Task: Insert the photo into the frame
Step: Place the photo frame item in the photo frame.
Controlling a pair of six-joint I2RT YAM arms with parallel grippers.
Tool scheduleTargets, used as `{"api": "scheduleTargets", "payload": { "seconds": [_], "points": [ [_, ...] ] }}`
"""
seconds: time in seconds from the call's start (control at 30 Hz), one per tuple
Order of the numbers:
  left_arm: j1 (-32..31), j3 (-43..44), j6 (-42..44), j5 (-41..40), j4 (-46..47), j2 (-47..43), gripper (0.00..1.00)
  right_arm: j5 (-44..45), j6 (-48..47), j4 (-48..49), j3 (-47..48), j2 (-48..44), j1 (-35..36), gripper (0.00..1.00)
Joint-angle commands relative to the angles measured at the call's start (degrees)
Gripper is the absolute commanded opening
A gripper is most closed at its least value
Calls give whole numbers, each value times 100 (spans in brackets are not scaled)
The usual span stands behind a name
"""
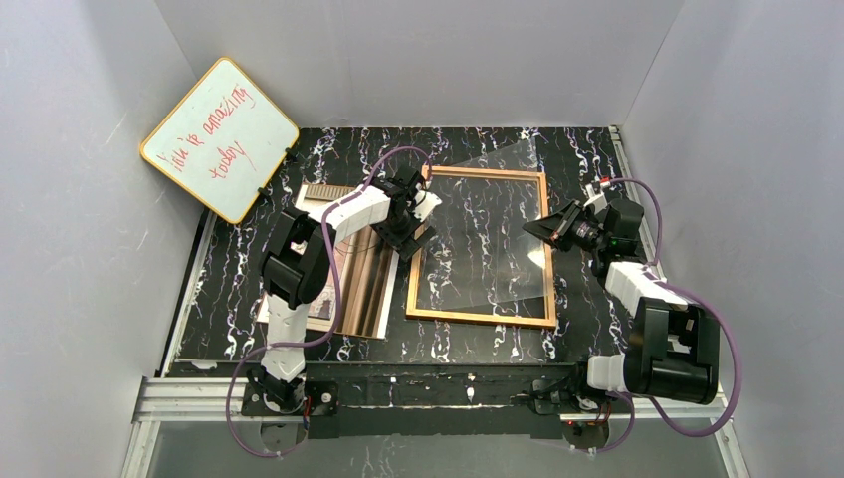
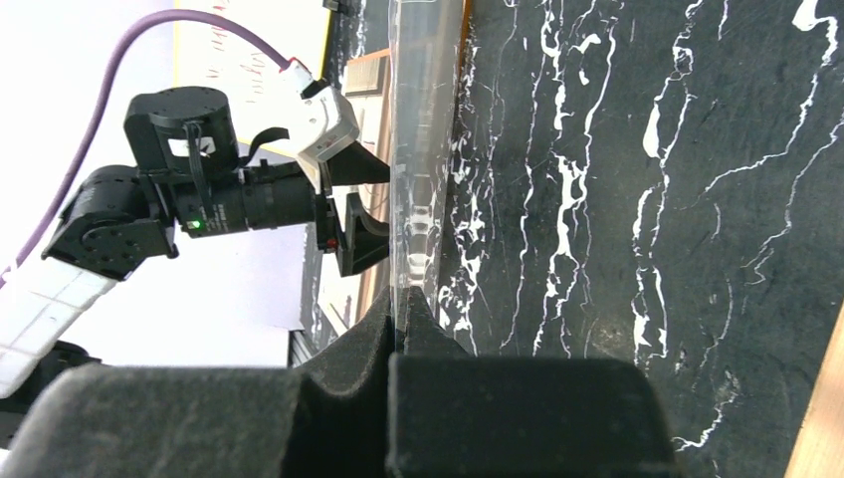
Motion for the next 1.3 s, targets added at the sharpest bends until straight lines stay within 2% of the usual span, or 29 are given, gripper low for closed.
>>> {"api": "scheduleTargets", "payload": {
  "seconds": [0.0, 0.17, 0.3, 0.63, 0.93, 1.27],
  "points": [
    [-125, -202, -9, 301, -240, -11, 89, -326, 747, 817, -189, -41, 18, 1],
    [-124, -223, -39, 302, -227, -7, 88, -479, 1615, 1448, -195, -136, 23, 1],
    [-91, -213, -115, 394, -194, -81, 87, -504, 1965, 1619, -102, -183, 24, 1],
    [159, -232, -335, 832, -82, -188, 86, -468, 2013, 1400, -43, -61, 78, 1],
    [246, -270, -523, 1207, 52, -214, 84, -81, 2225, 1262, 247, 37, 521, 1],
    [302, -363, -498, 1228, 115, -230, 83, 441, 1731, 229, 246, -86, 594, 1]
  ]
}}
